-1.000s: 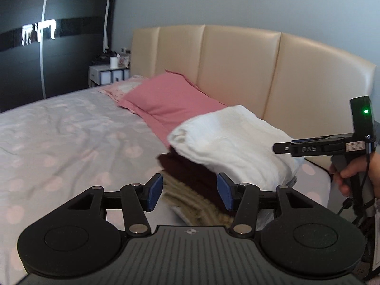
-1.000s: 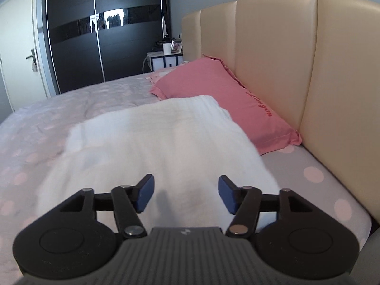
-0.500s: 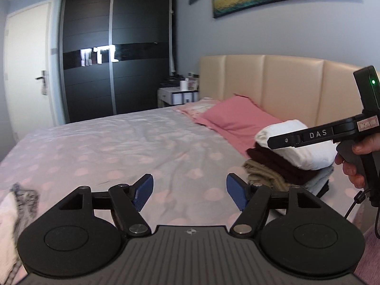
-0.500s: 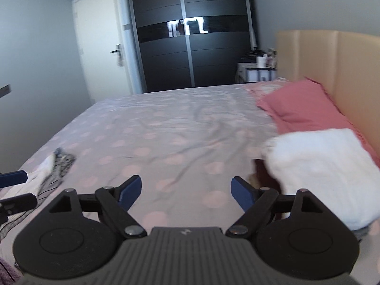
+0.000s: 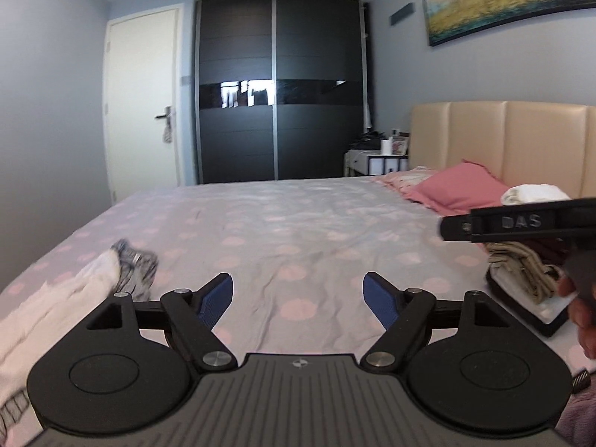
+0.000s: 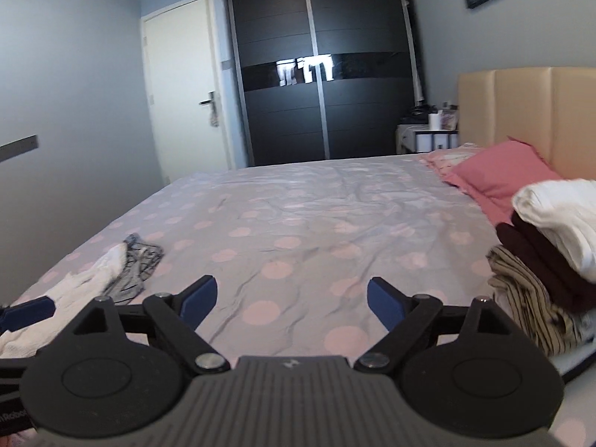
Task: Fold clothes
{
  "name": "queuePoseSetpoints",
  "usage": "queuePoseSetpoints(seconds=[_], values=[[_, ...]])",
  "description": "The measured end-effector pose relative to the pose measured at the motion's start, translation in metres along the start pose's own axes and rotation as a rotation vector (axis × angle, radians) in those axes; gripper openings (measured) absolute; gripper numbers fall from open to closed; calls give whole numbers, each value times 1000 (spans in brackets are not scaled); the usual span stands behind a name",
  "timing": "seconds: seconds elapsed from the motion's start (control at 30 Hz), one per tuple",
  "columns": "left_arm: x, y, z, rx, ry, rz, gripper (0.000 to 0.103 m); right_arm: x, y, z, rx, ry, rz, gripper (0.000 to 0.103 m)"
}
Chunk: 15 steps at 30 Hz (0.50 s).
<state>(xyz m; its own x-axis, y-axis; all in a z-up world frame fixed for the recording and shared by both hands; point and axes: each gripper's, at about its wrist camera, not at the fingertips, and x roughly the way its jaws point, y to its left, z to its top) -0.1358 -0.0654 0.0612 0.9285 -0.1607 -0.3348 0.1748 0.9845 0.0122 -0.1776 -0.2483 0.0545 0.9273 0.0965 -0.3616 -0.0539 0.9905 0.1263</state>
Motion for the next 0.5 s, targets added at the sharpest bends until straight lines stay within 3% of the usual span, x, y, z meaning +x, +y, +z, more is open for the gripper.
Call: queuePoseSetpoints(seconds=[0.17, 0.5], values=[[18, 8, -20, -4, 14, 73, 77, -3, 13, -40, -34, -40, -102, 92], [36, 18, -41, -8, 96, 125, 77, 24, 22, -92, -126, -13, -112, 95]])
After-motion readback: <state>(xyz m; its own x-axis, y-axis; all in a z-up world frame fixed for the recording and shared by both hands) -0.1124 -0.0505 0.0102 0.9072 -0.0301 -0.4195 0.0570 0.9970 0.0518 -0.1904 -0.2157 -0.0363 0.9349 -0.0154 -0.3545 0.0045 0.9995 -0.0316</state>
